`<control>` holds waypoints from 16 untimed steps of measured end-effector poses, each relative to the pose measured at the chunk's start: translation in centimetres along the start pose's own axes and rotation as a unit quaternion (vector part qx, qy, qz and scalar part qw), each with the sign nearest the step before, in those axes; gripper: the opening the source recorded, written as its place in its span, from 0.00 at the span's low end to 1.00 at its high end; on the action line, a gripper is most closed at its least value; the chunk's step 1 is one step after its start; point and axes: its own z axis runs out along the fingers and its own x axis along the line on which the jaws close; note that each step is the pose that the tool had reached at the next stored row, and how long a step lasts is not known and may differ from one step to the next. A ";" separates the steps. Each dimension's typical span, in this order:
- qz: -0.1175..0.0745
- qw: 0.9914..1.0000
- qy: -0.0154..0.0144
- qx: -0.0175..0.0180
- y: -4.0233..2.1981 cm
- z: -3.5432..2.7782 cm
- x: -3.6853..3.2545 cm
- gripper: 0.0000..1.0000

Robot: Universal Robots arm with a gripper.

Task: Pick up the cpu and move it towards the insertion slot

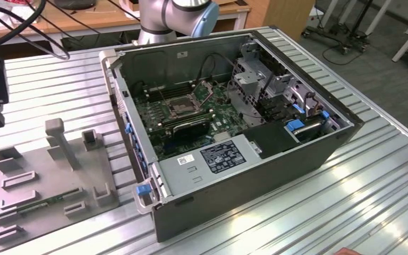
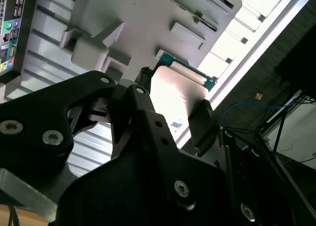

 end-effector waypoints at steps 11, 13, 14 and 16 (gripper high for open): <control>0.000 1.000 0.000 0.000 0.01 0.02 -3.09 0.54; 0.000 1.000 0.000 0.000 0.00 0.03 -3.68 0.54; 0.000 1.000 0.000 0.000 0.00 0.03 -3.97 0.54; 0.000 1.000 0.000 0.000 0.01 0.04 -4.56 0.54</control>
